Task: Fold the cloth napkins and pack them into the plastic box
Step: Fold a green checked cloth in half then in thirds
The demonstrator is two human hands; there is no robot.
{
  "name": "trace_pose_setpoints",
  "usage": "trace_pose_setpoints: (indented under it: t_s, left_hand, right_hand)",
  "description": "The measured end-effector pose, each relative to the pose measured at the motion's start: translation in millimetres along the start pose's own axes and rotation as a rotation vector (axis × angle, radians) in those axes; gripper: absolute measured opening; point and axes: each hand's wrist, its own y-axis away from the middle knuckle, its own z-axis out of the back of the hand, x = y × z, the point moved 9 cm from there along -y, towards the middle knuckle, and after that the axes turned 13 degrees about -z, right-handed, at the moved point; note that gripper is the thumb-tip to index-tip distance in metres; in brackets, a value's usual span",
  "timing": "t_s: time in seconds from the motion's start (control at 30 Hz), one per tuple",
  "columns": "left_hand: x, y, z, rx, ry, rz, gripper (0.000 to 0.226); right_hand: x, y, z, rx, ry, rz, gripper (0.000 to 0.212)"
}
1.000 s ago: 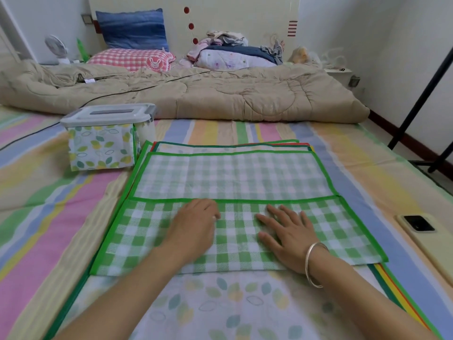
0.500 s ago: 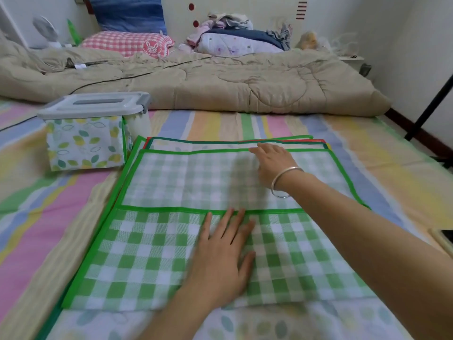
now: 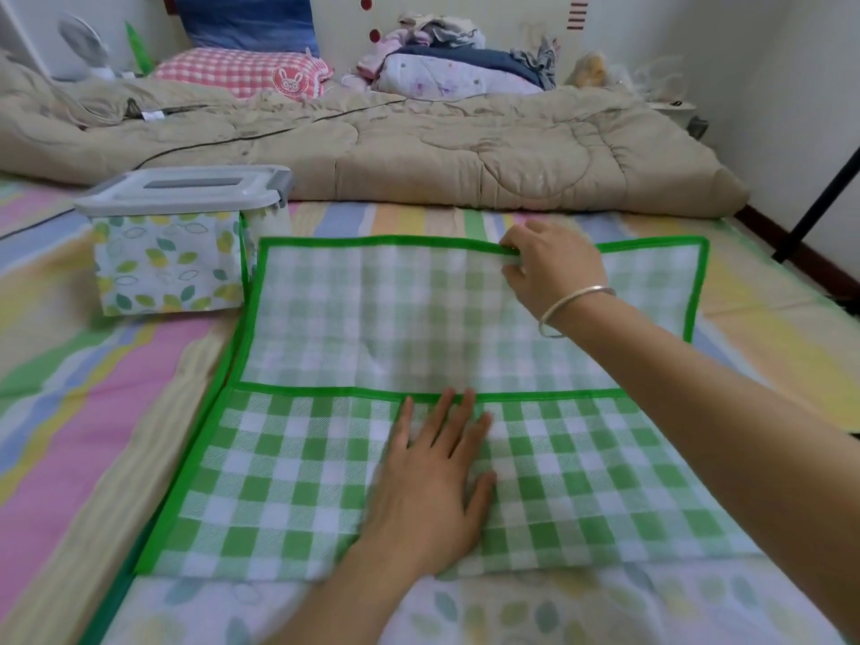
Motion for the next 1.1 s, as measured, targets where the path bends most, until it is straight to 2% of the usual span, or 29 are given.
trace_pose_setpoints:
  t_s: [0.1,0.2,0.27,0.33,0.37,0.43,0.53,0.7,0.8,0.93,1.03,1.1]
  left_hand:
    - [-0.3,-0.1,-1.0,0.035,-0.013,0.003,0.066]
    - [-0.5,-2.4,5.1,0.01,-0.024,0.029,0.07]
    - [-9.9,-2.9,28.0,-0.161,-0.045,-0.023,0.059]
    - [-33.6,4.7,52.6,-0.417,-0.177,-0.177,0.032]
    - [-43.4,8.3,57.8,-0.467,-0.245,-0.231,0.022]
    - [-50.9,12.3,65.3,-0.453,-0.326,-0.236,0.029]
    - [-50.4,20.0,72.1,-0.447,-0.323,-0.216,0.04]
    - [-76.0,51.9,80.4,-0.3,-0.256,-0.274,0.023]
    - [-76.6,68.8,92.8,-0.316,-0.223,-0.277,0.016]
    - [-55.0,72.9,84.1,-0.271,-0.214,-0.228,0.033]
    - [-47.3,75.0,72.8,-0.238,-0.173,-0.211,0.03]
    - [-45.5,76.8,70.6,-0.246,-0.135,-0.202,0.031]
  right_hand:
    - [-9.8,49.1,40.6,-0.065,-0.059,-0.013,0.021]
    - [-12.0,106.7,62.4,-0.112,-0.184,0.062,0.005]
    - [-10.8,139.2,67.5,-0.141,-0.235,0.113,0.009]
    - [-8.1,166.6,64.2,-0.157,-0.26,0.165,0.008]
    - [-6.2,178.1,60.3,-0.159,-0.258,0.186,0.007]
    - [-4.3,197.0,46.8,-0.148,-0.242,0.212,0.011]
    - [-4.8,215.3,27.0,-0.124,-0.239,0.219,0.013]
    - [-18.1,228.8,9.4,-0.123,-0.266,0.158,0.016]
    - [-25.1,233.5,4.6,-0.111,-0.261,0.14,0.025]
    - [-33.1,239.6,1.9,-0.068,-0.316,0.162,0.017]
    - [-35.5,247.2,5.6,-0.052,-0.359,0.198,0.002]
    - [-35.3,252.2,5.9,-0.035,-0.355,0.222,0.012]
